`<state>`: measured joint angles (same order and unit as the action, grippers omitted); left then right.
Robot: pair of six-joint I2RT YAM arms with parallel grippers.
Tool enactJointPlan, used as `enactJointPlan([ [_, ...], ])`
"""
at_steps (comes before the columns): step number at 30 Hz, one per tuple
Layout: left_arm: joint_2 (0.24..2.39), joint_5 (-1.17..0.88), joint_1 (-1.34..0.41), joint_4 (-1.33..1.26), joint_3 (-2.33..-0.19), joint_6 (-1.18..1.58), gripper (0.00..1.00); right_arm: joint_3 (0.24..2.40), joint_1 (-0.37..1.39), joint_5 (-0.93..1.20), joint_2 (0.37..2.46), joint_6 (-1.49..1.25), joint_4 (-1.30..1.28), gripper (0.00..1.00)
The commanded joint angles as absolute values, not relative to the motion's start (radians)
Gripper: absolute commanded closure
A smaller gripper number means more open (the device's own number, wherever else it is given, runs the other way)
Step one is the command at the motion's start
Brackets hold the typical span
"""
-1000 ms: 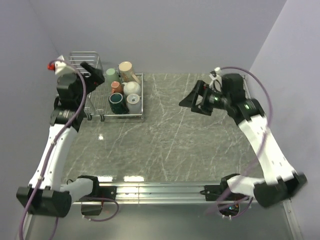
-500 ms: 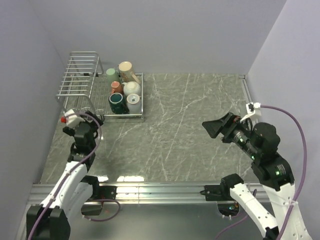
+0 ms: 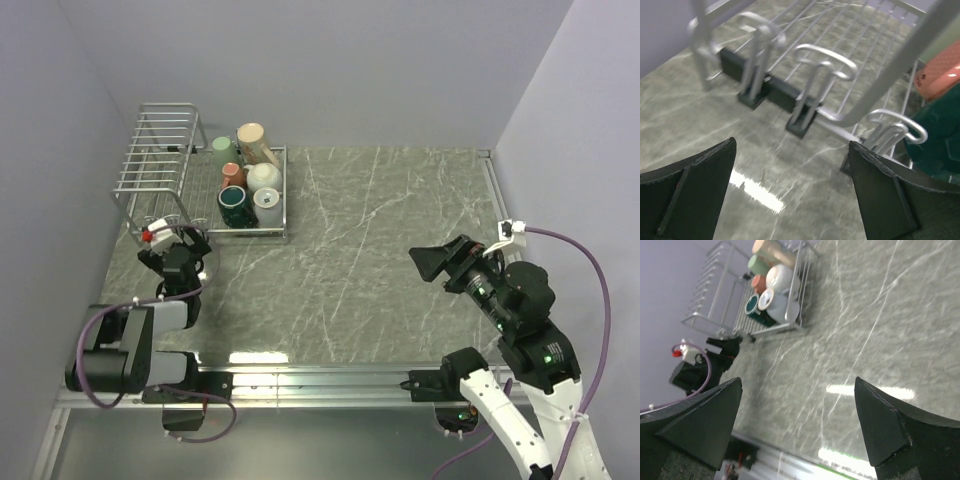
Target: Load the cups into the dish rack
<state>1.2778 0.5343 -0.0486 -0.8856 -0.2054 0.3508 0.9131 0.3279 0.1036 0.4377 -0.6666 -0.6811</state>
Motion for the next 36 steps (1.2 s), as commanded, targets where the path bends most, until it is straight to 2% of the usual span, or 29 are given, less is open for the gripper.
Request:
enactJointPlan([
  [1,1.340,0.425,-0.043,-1.118,-0.244,0.255,0.01,0.873,0.331,0.003,0.463,-0.603,-0.517,0.00],
  [5,1.486,0.276,-0.043,-1.354,-0.195,0.158,0.01,0.810,0.333,-0.161,0.508,-0.483,-0.408,0.00],
  [7,1.447,0.242,-0.041,-1.183,-0.250,0.178,0.02,0.756,0.333,-0.298,0.553,-0.479,-0.368,0.00],
  [8,1.483,0.247,-0.038,-1.263,-0.229,0.169,0.03,0.732,0.333,-0.337,0.569,-0.473,-0.345,0.00],
  [9,1.471,0.247,-0.038,-1.244,-0.236,0.173,0.10,0.666,0.333,-0.366,0.580,-0.460,-0.268,0.00],
  [10,1.450,0.242,-0.038,-1.202,-0.242,0.181,0.01,0.626,0.333,-0.376,0.597,-0.433,-0.206,0.00],
  [15,1.463,0.241,-0.037,-1.232,-0.238,0.175,0.01,0.315,0.321,-0.370,0.615,-0.256,0.202,0.00],
  [17,1.454,0.241,-0.037,-1.221,-0.241,0.176,0.01,0.252,0.275,-0.367,0.658,-0.256,0.354,0.00],
  [19,1.459,0.242,-0.037,-1.229,-0.239,0.172,0.01,0.250,0.265,-0.462,0.722,-0.255,0.423,0.00],
  [20,1.456,0.239,-0.037,-1.217,-0.242,0.176,0.01,0.230,0.261,-0.433,0.744,-0.183,0.496,0.00],
  [21,1.457,0.239,-0.037,-1.221,-0.241,0.175,0.01,0.200,0.218,-0.319,0.762,-0.145,0.608,0.00],
  [25,1.459,0.241,-0.037,-1.226,-0.241,0.173,0.01,0.202,0.149,-0.123,0.960,-0.009,0.762,0.00],
  [27,1.459,0.241,-0.037,-1.223,-0.242,0.175,0.01,0.181,0.132,-0.118,1.017,-0.011,0.875,0.00],
  [34,1.457,0.241,-0.037,-1.221,-0.242,0.175,0.00,0.327,0.069,-0.144,1.213,-0.060,0.842,0.00],
  [36,1.459,0.241,-0.037,-1.221,-0.241,0.173,0.01,0.327,0.057,-0.106,1.270,-0.065,0.911,0.00],
])
